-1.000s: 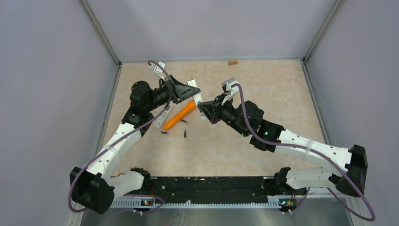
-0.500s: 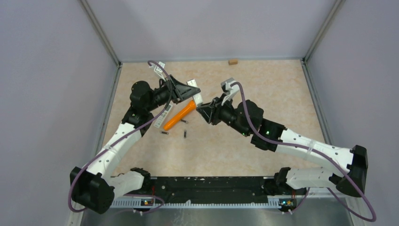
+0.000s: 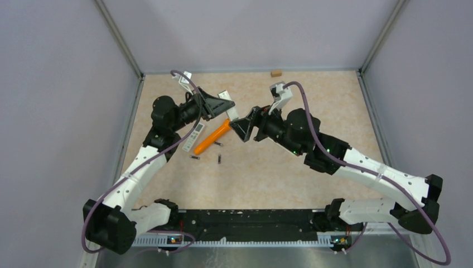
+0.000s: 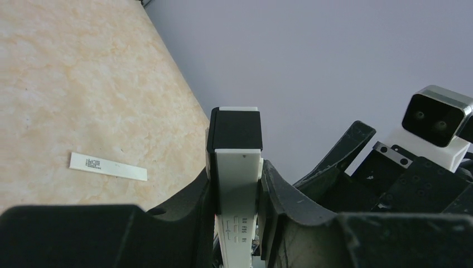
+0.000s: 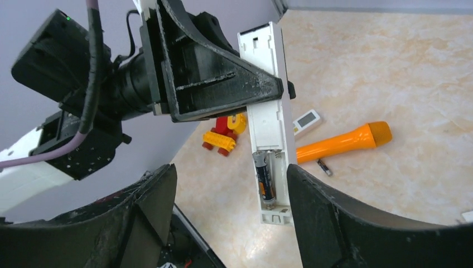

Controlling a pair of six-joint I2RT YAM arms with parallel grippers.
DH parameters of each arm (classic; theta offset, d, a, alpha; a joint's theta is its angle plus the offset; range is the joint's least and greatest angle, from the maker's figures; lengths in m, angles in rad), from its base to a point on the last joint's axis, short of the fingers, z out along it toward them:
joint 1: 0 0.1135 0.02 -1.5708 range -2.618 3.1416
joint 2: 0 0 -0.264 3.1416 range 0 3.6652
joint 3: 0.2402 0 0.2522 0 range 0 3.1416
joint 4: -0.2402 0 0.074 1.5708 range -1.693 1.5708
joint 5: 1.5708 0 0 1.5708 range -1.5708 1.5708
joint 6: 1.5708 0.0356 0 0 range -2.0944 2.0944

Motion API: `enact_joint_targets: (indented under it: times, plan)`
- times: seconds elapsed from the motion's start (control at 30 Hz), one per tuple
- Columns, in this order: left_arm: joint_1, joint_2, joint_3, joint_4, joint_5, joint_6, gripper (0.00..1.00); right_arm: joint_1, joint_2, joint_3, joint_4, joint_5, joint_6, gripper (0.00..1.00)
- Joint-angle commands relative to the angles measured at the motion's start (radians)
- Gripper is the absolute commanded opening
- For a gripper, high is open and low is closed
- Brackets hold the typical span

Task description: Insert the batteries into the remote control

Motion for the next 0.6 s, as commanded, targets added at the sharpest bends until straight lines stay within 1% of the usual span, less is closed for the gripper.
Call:
enact_joint_targets:
  times: [0.0, 0.03, 0.1, 0.13, 0.2, 0.33, 0.4, 0.47, 0.57]
  plan:
    - [0.027, -0.017, 0.004, 0.124, -0.011, 0.019, 0.0, -0.021, -0.019, 0.082, -0.07, 0.008, 0.131, 0.77]
    - [0.03, -0.016, 0.003, 0.129, -0.012, 0.019, 0.0, -0.037, -0.012, 0.095, -0.113, 0.02, 0.187, 0.82]
    - [0.039, -0.015, -0.002, 0.14, -0.017, 0.013, 0.0, -0.085, 0.007, 0.131, -0.227, 0.003, 0.353, 0.85]
    - [0.042, -0.016, -0.003, 0.145, -0.023, 0.013, 0.0, -0.108, 0.015, 0.136, -0.241, -0.032, 0.397, 0.85]
    - [0.045, -0.02, -0.004, 0.15, -0.038, 0.01, 0.0, -0.124, 0.015, 0.115, -0.243, -0.045, 0.498, 0.87]
    - [0.046, -0.023, -0.01, 0.178, -0.061, -0.005, 0.0, -0.125, -0.009, -0.002, -0.059, -0.085, 0.656, 0.93]
    - [0.046, -0.025, -0.017, 0.197, -0.07, -0.016, 0.0, -0.125, -0.005, -0.03, 0.003, -0.11, 0.71, 0.96]
    - [0.046, -0.026, -0.021, 0.198, -0.079, -0.02, 0.0, -0.129, 0.007, -0.038, 0.029, -0.135, 0.776, 0.98]
    - [0.046, -0.032, -0.022, 0.187, -0.103, -0.02, 0.0, -0.13, 0.021, -0.051, 0.055, -0.149, 0.827, 0.99]
